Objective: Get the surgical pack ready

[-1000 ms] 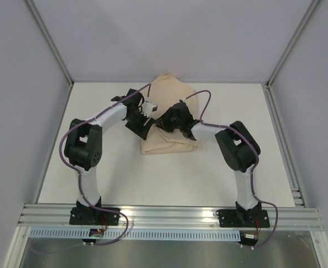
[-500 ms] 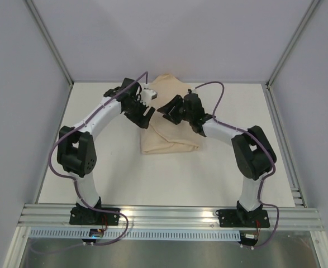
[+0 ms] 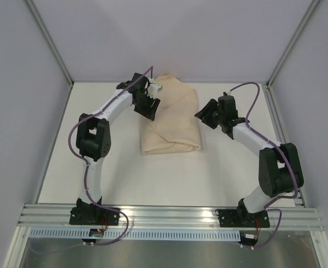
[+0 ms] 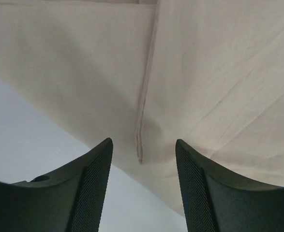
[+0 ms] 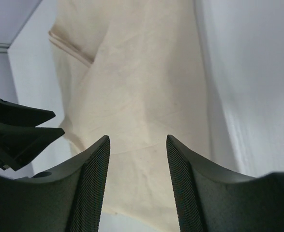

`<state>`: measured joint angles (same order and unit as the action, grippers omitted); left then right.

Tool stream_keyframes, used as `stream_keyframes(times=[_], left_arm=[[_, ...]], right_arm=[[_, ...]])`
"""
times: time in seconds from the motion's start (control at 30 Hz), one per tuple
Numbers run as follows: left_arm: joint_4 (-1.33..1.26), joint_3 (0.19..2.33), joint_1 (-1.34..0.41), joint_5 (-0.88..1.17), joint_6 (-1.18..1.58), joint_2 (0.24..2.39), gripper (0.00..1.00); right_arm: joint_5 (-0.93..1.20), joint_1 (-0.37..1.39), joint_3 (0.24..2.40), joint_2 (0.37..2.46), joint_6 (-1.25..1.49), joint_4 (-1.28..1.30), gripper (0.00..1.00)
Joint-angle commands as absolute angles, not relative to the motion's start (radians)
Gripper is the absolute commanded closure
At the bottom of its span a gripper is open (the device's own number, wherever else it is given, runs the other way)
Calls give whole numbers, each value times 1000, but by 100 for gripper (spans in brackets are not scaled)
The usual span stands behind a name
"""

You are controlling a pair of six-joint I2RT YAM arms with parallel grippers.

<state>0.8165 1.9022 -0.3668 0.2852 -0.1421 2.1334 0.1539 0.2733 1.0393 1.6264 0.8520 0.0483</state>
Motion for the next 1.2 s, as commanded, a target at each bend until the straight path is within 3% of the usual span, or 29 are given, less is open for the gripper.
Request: stream_keyframes(times=[0.0,0.17,0.37,0.43,0.6,0.83,0.93,1.17], left_arm=[[864,1971,-370,258,-104,2175,37],[873,1939,-373,276,-101,2163,39],[871,1919,-374,337,-100,2161,59],[870,1924,-374,331,-106,2166,67],[882,1931,-374,327,-110,2157,100],[908,1960,-374,261,-159,2088,100],[931,1973,-374,223,-195,2060,100],[942,1889,-365,187,-244,2033,100]], right_arm=[[72,253,1019,1542,672,189,47],[34,244,973,1491,634,212,46],[22,238,966,1505,609,232,46],[20,236,963,1509,604,236,46],[55,235,953,1511,598,236,46],[205,255,954,1529,546,193,57],[230,296,971,1534,503,187,68],[351,342,996,1598,477,134,83]])
